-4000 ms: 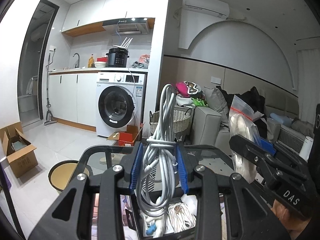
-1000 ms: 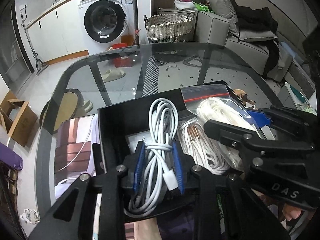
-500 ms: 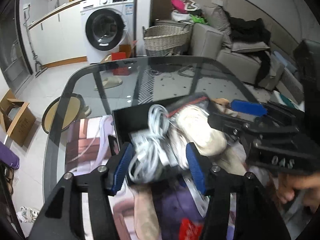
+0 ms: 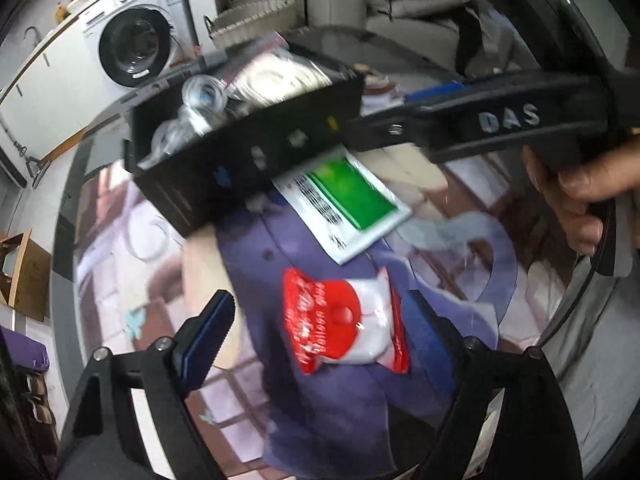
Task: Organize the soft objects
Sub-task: 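Grasp the red balloon glue packet with the left gripper while the right grasps the green packet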
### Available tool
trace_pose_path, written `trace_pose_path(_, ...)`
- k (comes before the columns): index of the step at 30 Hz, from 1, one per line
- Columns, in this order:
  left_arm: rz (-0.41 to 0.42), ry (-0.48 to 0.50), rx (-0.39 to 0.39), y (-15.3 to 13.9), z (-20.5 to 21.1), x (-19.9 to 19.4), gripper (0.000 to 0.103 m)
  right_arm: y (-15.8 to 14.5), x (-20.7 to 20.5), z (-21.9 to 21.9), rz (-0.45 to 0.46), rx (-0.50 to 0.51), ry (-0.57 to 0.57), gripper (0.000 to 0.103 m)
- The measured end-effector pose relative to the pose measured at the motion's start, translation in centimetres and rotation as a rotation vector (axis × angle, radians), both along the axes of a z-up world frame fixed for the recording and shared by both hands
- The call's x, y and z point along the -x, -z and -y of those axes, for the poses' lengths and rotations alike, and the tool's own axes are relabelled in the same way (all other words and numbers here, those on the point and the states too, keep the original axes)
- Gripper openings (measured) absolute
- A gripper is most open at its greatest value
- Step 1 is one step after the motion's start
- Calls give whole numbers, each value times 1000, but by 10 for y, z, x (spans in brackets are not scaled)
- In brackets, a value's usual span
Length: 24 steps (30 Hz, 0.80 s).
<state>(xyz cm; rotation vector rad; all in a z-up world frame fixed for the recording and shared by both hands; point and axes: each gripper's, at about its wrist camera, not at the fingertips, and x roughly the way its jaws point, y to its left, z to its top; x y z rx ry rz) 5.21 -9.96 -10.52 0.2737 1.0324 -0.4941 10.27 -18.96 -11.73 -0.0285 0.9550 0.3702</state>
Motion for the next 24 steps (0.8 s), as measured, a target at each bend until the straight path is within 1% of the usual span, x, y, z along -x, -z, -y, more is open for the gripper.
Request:
trace_pose_path(2, -8, 11, -17, 7, 5, 1, 86, 10, -1, -5, -27, 6, 0, 84)
trace_pose_path(3, -6, 15, -45, 11, 8, 1, 84, 16, -3, -8, -48, 1, -7, 84)
trace_pose_path(4, -7, 14, -57, 13, 9, 1, 66, 20, -5, -11, -57, 2, -7, 84)
trace_pose_path(5, -27, 8, -46, 14, 7, -2, 57, 23, -5, -14, -63, 3, -7, 84)
trace_pose_path(6, -42, -1, -17, 14, 3, -4, 55, 26, -6, -19, -69, 9, -13, 84)
trace_pose_path(7, -69, -27, 3, 14, -5, -10, 51, 28, -6, -24, -69, 17, -20, 84)
trace_pose_path(10, -55, -100, -6, 13, -25, -19, 50, 33, -8, -38, -57, 54, -33, 84)
trace_pose_path(12, -65, -156, 21, 14, -43, -27, 50, 35, -11, -44, -60, 68, -37, 84)
trace_pose_path(15, -51, -217, 11, 16, -56, -32, 50, 46, -12, -52, -70, 100, -39, 84)
trace_pose_path(16, -52, -229, 18, 17, -59, -33, 50, 53, -11, -56, -74, 119, -43, 86)
trace_pose_path(17, -55, -232, 25, 18, -60, -31, 51, 54, -7, -60, -40, 152, -53, 86)
trace_pose_path(19, -50, -233, 19, 18, -58, -31, 52, 59, -1, -71, -3, 222, -83, 87)
trace_pose_path(20, -47, -231, 14, 18, -56, -30, 52, 60, 1, -72, 3, 216, -96, 87)
trace_pose_path(21, -43, -228, 8, 19, -54, -30, 53, 61, 3, -71, 6, 201, -103, 86)
trace_pose_path(23, -43, -224, 12, 17, -58, -28, 54, 61, 8, -67, 18, 201, -143, 70)
trace_pose_path(24, -44, -222, 16, 16, -60, -28, 56, 58, 10, -64, 21, 198, -163, 61)
